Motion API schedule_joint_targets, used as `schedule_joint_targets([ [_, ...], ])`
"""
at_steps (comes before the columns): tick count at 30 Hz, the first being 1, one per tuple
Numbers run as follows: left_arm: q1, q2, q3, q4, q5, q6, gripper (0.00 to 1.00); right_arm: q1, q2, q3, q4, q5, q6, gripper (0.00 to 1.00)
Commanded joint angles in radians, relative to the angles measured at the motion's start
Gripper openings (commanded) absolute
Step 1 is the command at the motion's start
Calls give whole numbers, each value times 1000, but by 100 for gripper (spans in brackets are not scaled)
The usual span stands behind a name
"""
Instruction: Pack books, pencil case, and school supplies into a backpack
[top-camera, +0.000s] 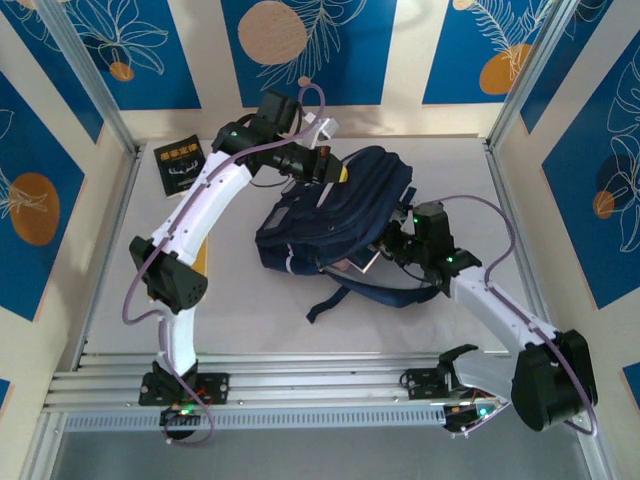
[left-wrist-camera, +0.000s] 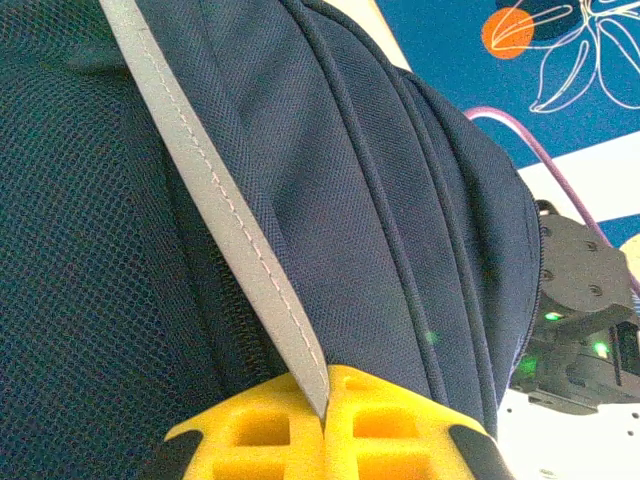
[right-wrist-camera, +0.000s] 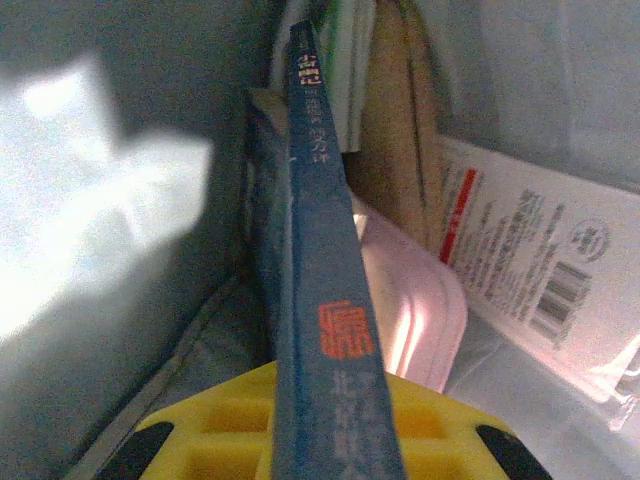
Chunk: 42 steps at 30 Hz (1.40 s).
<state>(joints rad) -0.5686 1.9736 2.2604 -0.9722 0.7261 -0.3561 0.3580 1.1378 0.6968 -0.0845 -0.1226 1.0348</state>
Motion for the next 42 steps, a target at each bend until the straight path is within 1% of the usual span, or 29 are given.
schedule_joint_targets([
  [1,16,-112,27,115,102,31,0,48,36,79,-54,137,-28,0],
  [3,16,-113,26,115,105,32,0,87,67,109,-67,184,-17,0],
  [5,15,-111,23,121,118,30,0,117,106,137,-74,221,27,0],
  [9,13,-114,20,128,131,24,0,169,225,242,-117,276,96,0],
  [14,14,-113,13,142,147,16,0,215,366,283,20,258,211,0],
  [17,17,-108,4,153,172,14,0,253,469,355,58,280,211,4],
  [18,20,-104,-6,164,187,5,0,262,505,387,62,275,211,10],
  [19,26,-102,-11,174,197,-5,0,269,539,410,75,269,208,22],
  [20,32,-99,-16,181,206,-11,0,274,562,426,86,264,213,35],
  [21,38,-99,-21,190,217,-18,0,278,582,438,105,250,215,56],
  [22,44,-100,-24,196,224,-22,0,281,595,447,118,236,214,69],
  [23,51,-101,-28,197,228,-24,0,282,593,451,122,231,213,77],
  [25,66,-111,-40,205,233,-26,0,283,555,422,152,240,188,88],
  [27,81,-123,-59,210,233,-27,0,278,503,374,182,252,166,95],
  [29,97,-136,-83,220,231,-30,0,265,445,334,196,249,143,99],
  [34,125,-170,-151,270,220,-58,0,240,332,289,137,240,74,100],
  [39,136,-182,-176,285,217,-68,0,222,303,304,28,226,27,100],
  [42,142,-197,-199,302,211,-79,0,222,275,305,-22,251,5,99],
])
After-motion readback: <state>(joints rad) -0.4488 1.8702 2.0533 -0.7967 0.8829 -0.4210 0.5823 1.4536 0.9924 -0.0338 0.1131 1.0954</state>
